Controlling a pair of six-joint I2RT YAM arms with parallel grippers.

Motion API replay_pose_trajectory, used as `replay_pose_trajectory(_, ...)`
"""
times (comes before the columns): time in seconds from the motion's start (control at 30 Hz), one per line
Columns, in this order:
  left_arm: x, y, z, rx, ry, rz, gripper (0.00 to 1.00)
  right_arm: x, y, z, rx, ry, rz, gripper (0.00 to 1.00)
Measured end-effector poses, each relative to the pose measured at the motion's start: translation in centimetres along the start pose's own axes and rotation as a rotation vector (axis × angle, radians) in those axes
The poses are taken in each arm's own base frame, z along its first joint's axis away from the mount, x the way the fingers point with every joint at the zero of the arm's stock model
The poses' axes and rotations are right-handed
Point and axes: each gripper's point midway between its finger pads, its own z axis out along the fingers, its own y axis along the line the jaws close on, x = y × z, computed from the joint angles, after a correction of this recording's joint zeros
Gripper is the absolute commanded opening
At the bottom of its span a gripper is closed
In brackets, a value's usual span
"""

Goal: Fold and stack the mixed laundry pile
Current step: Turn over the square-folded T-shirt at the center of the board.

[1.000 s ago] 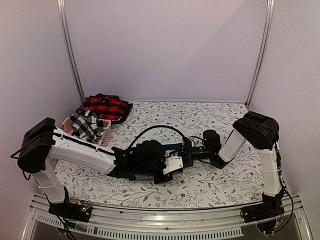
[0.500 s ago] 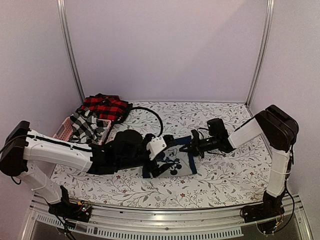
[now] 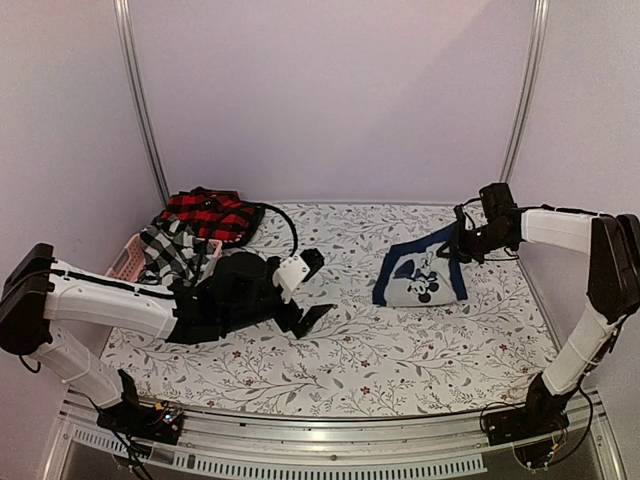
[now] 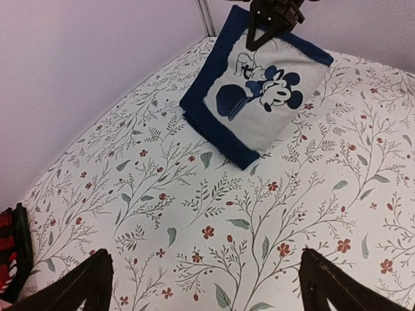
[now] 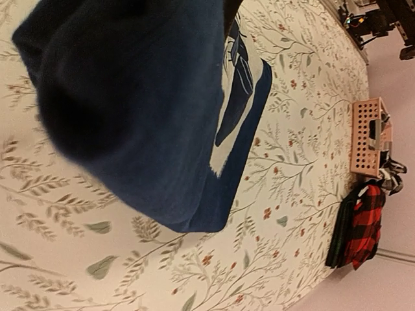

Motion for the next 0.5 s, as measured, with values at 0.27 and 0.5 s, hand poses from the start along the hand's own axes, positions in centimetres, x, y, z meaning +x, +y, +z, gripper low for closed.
replay_pose_trajectory(0.27, 0.4, 2.7, -0.7, -0.077, -0.002, -0.034, 1.00, -8.7, -4.1, -10.7, 0.469, -0.238, -0.222, 0.00)
replay_pose_trajectory(0.5, 0.7, 4.6, -2.2, -0.120, -0.019, -0.060, 1.00, -14.5, -2.9, -11.6, 0.750, -0.261, -0.431, 0.00)
